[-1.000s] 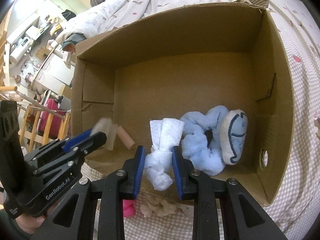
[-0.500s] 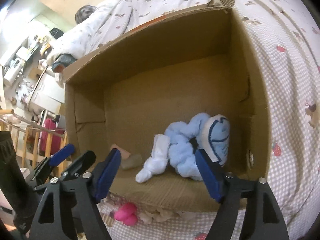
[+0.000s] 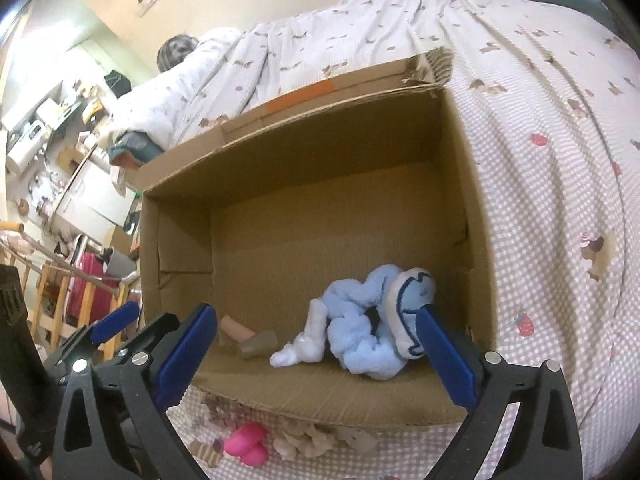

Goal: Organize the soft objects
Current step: 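Withdraw both grippers from the box back toward the remaining items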

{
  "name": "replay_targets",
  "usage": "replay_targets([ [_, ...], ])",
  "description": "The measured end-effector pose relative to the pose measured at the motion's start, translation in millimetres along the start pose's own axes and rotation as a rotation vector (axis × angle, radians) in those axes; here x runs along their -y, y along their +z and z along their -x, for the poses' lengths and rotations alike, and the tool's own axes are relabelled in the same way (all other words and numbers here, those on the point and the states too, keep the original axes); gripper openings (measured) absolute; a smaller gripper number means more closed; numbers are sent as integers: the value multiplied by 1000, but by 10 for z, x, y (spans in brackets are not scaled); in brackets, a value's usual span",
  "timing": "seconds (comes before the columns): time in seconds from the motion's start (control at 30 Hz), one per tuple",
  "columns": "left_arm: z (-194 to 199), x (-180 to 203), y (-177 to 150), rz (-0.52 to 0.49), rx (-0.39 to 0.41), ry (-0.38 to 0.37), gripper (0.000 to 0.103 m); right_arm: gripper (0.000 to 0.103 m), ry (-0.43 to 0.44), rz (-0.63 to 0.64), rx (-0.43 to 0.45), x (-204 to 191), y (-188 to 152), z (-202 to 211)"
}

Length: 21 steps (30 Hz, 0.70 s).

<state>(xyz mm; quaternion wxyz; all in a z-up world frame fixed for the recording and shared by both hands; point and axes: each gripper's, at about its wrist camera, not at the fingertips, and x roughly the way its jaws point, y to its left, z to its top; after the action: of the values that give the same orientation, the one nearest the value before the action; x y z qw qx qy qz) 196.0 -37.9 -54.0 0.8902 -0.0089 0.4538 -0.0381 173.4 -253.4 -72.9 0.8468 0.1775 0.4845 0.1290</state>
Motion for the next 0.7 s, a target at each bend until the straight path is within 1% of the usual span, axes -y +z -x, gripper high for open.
replay_targets([
  [0.1, 99, -77, -2, 34, 21, -8, 84, 103, 1, -21, 16, 48, -14, 70],
  [0.13, 131, -96, 1, 40, 24, -11, 84, 103, -1, -27, 20, 62, -22, 98],
  [0.2, 192, -113, -2, 38, 33, 3, 84, 103, -5, -35, 26, 76, -46, 136],
  [0.27, 258, -138, -15, 38, 46, 24, 87, 103, -4, -41, 31, 89, -71, 185],
  [0.33, 299, -176, -26, 50, 44, 29, 95, 103, -3, -38, 36, 85, -95, 237],
  [0.53, 456, -255, -106, 60, 34, 31, 100, 103, -9, -13, 51, 42, -199, 388],
  [0.7, 516, -281, -297, 46, 10, 68, 102, 103, -9, -20, 40, 47, -372, 468],
])
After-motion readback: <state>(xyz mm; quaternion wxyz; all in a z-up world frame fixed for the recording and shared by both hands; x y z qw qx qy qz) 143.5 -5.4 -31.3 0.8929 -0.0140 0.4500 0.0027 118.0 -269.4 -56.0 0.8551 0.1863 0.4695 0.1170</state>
